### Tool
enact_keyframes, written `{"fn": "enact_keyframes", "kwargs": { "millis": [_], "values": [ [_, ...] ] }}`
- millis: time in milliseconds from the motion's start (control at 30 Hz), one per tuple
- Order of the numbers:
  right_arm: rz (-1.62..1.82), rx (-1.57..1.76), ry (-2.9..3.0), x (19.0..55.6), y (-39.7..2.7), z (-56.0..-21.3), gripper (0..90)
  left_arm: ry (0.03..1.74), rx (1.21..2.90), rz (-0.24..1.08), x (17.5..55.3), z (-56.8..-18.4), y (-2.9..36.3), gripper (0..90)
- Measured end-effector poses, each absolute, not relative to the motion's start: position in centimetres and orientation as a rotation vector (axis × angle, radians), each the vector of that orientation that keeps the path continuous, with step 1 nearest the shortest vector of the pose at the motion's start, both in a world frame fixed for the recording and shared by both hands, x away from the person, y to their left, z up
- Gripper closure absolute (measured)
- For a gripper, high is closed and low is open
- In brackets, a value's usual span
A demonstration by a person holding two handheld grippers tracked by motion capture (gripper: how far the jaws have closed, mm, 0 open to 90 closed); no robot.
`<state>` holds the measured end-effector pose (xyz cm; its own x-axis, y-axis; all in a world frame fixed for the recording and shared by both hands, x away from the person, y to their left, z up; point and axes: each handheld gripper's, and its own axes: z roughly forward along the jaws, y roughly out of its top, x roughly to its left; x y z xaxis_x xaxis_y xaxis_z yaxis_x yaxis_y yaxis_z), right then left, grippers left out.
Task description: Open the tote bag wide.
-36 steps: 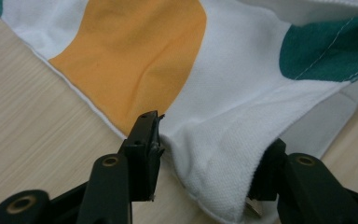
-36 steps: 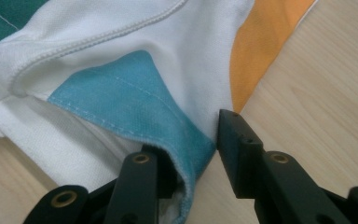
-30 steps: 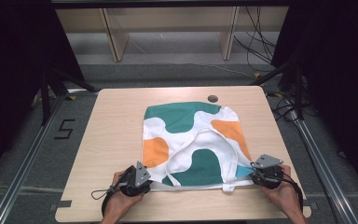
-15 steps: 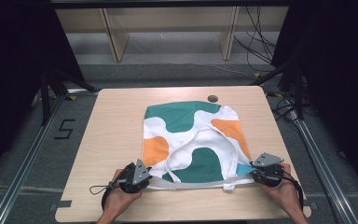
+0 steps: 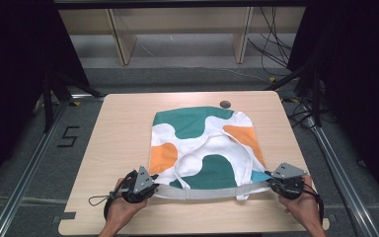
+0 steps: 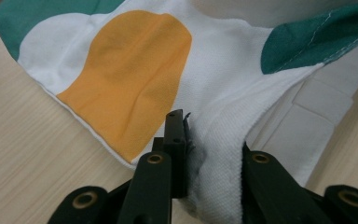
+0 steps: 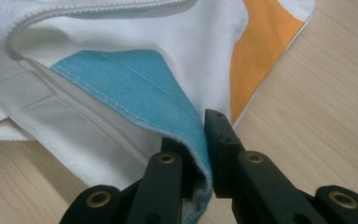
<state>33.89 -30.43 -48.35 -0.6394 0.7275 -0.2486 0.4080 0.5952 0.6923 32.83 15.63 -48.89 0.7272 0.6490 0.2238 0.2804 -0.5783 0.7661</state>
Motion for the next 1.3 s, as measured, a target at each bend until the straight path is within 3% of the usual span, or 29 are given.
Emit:
{"fn": "enact_keyframes", "kwargs": {
  "millis": [533, 1300],
  "values": [
    [0.948, 0.857, 2.197, 33.2, -30.2, -45.4, 85.6, 0.719, 2.058, 0.734, 32.2, -45.7, 16.4, 79.3],
    [1.091, 0.628, 1.945, 34.3, -28.4, -31.4, 86.8, 0.586, 1.793, 1.013, 32.5, -32.8, 18.5, 83.6]
  ]
}}
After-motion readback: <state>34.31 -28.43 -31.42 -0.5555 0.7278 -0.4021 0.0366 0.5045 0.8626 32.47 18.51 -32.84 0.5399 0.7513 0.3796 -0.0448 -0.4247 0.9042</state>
